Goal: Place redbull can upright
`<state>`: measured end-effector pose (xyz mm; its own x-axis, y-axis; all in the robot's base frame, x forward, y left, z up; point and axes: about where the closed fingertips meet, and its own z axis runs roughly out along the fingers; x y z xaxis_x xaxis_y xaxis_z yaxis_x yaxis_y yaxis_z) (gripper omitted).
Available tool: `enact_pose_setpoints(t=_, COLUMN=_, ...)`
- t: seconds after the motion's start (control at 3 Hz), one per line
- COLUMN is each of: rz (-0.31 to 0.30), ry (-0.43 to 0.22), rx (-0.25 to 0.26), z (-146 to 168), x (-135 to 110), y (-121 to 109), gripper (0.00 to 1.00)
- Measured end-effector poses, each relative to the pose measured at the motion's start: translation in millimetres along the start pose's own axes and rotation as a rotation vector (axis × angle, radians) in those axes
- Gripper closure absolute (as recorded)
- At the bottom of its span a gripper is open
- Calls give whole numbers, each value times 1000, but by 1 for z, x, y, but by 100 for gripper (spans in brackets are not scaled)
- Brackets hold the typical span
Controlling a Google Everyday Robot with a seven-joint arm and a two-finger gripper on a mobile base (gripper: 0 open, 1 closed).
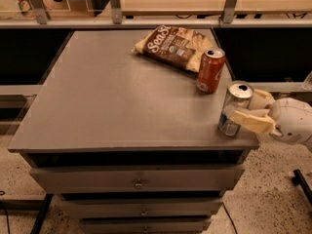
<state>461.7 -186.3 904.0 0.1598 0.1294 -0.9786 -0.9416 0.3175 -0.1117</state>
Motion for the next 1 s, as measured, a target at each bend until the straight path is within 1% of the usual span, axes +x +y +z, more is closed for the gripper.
enact_pose_setpoints(t=0.33, rz=-3, ry=19, rx=5, z=-1, x=2, y=1, gripper=36)
enact_pose_setpoints(t=0.67, rz=7, ry=27, rx=6, z=-1, x=4, y=2, gripper=13)
enact_pose_setpoints(t=1.0, rz=18, ry=31, rx=12, z=0, x=5, y=3, gripper=0)
